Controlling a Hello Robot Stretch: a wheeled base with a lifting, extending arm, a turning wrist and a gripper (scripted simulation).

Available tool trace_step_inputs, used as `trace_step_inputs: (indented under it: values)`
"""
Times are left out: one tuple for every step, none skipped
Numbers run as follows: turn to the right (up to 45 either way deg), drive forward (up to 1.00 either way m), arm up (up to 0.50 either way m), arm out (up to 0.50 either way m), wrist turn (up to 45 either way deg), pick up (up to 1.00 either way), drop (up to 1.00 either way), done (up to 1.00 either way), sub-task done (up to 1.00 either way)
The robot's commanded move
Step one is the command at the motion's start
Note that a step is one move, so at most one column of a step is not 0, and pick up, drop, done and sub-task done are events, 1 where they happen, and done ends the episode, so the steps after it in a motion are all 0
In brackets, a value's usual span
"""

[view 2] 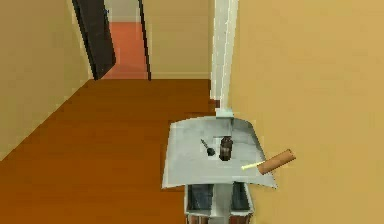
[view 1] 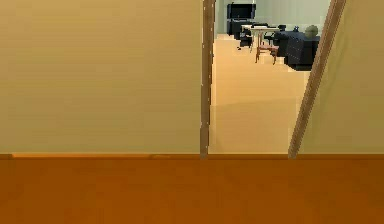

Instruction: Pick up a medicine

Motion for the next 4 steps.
trace_step_inputs:
  values:
    - [0.0,0.00,0.50,0.00,0.0,0.00,0.00,0.00,0.00]
    - [0.0,0.00,0.38,0.00,0.0,0.00,0.00,0.00,0.00]
    - [0.0,0.00,0.00,0.26,0.0,0.00,0.00,0.00,0.00]
    - [0.0,0.00,0.00,0.00,45.0,0.00,0.00,0.00,0.00]
